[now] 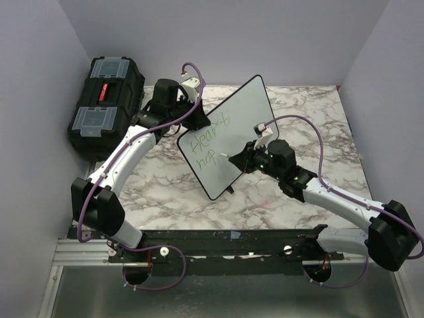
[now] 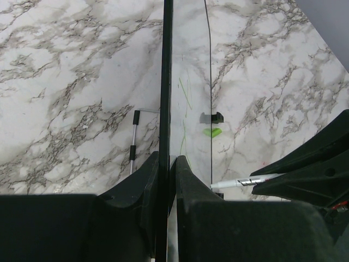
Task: Write a sentence on the whiteboard
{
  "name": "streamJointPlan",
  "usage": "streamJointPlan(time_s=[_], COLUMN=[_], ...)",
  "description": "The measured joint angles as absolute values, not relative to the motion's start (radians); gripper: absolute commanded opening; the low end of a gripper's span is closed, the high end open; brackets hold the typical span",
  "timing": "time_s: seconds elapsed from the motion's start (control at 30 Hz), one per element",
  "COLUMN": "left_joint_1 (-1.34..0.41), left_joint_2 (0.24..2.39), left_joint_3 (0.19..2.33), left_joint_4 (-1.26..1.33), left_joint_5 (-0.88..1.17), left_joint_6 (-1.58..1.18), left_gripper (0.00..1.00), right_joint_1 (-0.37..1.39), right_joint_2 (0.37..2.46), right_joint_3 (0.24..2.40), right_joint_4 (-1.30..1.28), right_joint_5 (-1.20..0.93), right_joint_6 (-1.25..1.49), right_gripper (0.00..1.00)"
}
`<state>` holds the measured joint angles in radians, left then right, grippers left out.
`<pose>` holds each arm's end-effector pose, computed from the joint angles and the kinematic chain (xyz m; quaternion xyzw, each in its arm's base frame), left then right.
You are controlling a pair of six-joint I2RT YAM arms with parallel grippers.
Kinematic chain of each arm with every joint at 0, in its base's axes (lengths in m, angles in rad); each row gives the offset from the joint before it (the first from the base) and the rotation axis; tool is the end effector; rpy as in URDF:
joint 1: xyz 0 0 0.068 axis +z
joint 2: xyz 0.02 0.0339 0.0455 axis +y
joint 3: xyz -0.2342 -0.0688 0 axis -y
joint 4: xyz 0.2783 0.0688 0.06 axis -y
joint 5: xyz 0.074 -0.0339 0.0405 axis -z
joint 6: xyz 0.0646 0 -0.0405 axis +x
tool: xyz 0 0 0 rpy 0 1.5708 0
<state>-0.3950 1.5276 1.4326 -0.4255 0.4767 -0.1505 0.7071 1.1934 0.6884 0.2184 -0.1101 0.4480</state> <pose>0.3639 -0.1838 0.3155 0.2200 0.8201 -0.3280 0.4141 0.2530 0.2255 0.2100 -0.1360 0.7887 0.3634 0.4769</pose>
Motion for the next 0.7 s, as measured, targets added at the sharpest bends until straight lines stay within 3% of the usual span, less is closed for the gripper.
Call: streamJointPlan(time_s=[0.7], left_joint_1=[-0.395], left_joint_2=[1.524], left_joint_3=[1.427], left_joint_4=[-0.421], left_joint_5=[0.477], left_joint_6=[-0.142], left_gripper=[0.00], right_joint_1=[0.707], right_joint_2=[1.184], right_joint_3=[0.688], right_joint_4=[0.223], right_joint_5=[-0.118], right_joint_6=[0.443], right_gripper=[0.01])
